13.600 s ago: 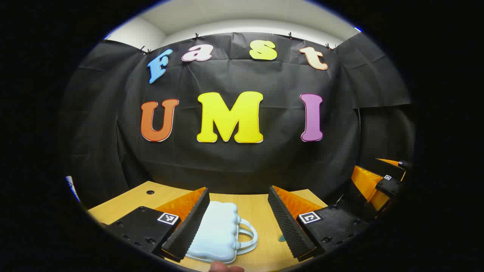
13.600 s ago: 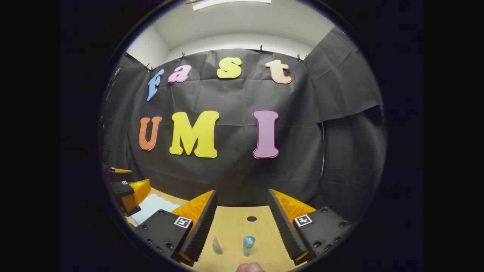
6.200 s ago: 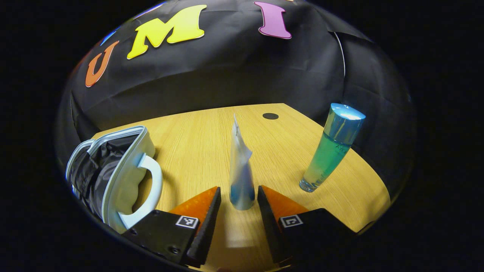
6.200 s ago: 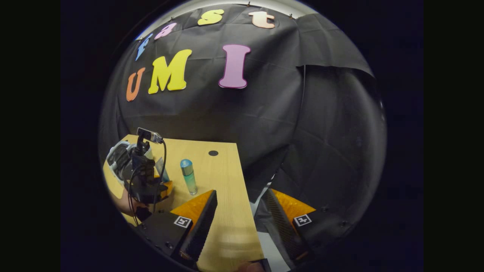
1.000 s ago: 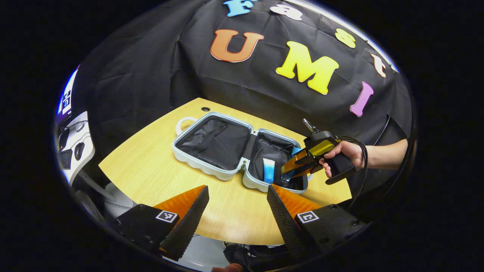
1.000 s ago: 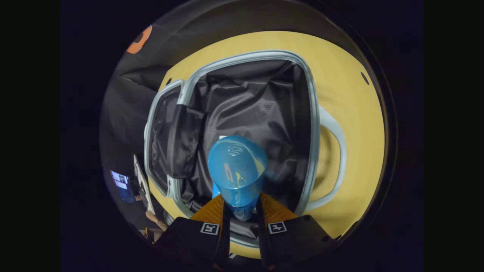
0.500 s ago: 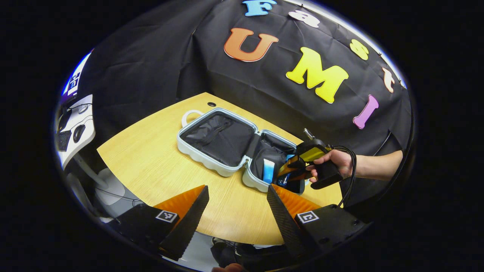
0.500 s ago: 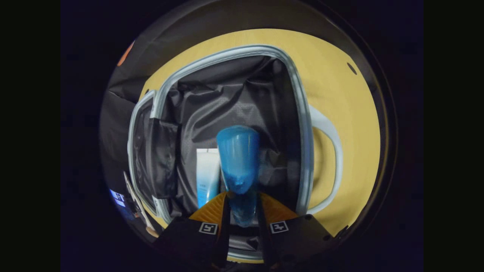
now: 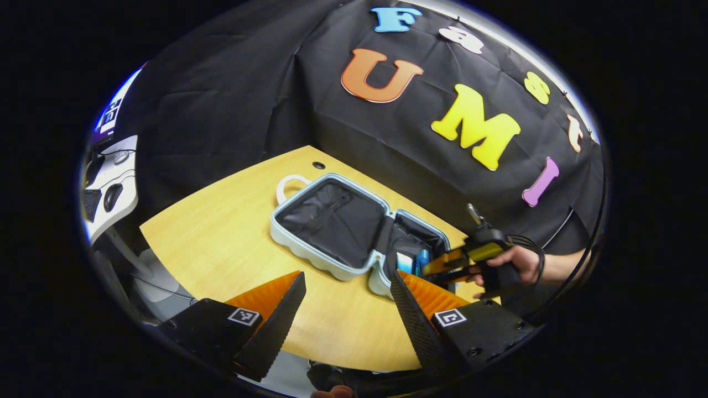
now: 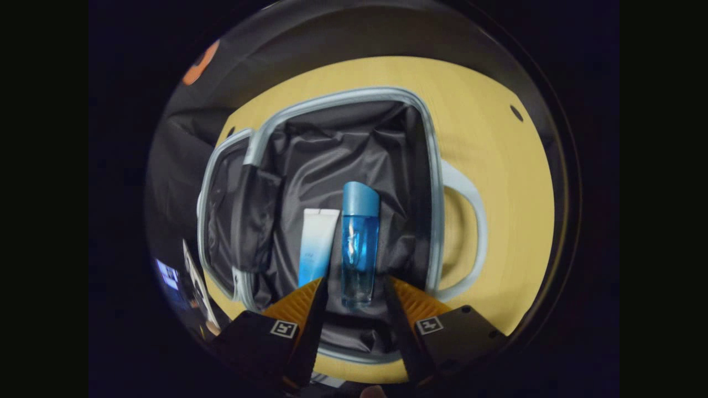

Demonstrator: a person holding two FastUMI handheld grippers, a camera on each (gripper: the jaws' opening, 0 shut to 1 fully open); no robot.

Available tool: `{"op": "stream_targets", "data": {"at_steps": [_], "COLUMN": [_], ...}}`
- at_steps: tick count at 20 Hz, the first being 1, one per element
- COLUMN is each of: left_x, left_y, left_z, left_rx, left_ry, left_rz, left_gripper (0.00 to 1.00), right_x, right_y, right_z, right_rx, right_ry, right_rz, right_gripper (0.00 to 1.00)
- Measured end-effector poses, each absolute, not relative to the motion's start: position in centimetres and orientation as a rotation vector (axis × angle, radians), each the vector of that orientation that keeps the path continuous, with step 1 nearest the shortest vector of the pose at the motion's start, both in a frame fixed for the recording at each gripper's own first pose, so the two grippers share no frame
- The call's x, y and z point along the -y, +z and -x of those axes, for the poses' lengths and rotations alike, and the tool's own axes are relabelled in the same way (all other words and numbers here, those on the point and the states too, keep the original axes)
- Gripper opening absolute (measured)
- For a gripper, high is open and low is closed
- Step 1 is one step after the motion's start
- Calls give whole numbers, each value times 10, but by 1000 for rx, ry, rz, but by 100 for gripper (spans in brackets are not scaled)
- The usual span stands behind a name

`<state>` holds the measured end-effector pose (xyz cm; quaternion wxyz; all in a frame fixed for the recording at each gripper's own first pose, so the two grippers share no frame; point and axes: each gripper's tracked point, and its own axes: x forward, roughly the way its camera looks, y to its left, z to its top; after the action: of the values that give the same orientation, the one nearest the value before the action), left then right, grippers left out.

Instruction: First open the suitcase, pack the skin care products into it, and then close the suitcase.

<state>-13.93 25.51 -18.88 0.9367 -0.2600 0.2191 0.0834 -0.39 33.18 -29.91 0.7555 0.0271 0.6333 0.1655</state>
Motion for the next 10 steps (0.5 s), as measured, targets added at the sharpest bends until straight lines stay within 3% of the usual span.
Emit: {"op": "stream_targets", "data": {"at_steps": [1,2,4,6,10], "left_x": [-276,-297,-339,-377,-429], "left_y": [-193,-196,-201,-213,-257], "left_z": [126,112,78,38,-18], "left_rx": [-435,-417,-379,-352,-412], "left_ry": [179,186,195,208,248], "left_rz": [547,567,647,750,801], "left_gripper": [99,99,99,99,98], "right_x": [-327,-324,-313,-300,-263], "right_y": [-284,-270,-239,-212,-181], "right_z": [0,-3,-8,-9,8], "right_rx": [-1314,-1243,-1095,-965,-884], "right_ry": [401,436,502,544,554], "right_rz": [-30,4,67,107,87], "right_gripper": [66,68,66,72,72]}}
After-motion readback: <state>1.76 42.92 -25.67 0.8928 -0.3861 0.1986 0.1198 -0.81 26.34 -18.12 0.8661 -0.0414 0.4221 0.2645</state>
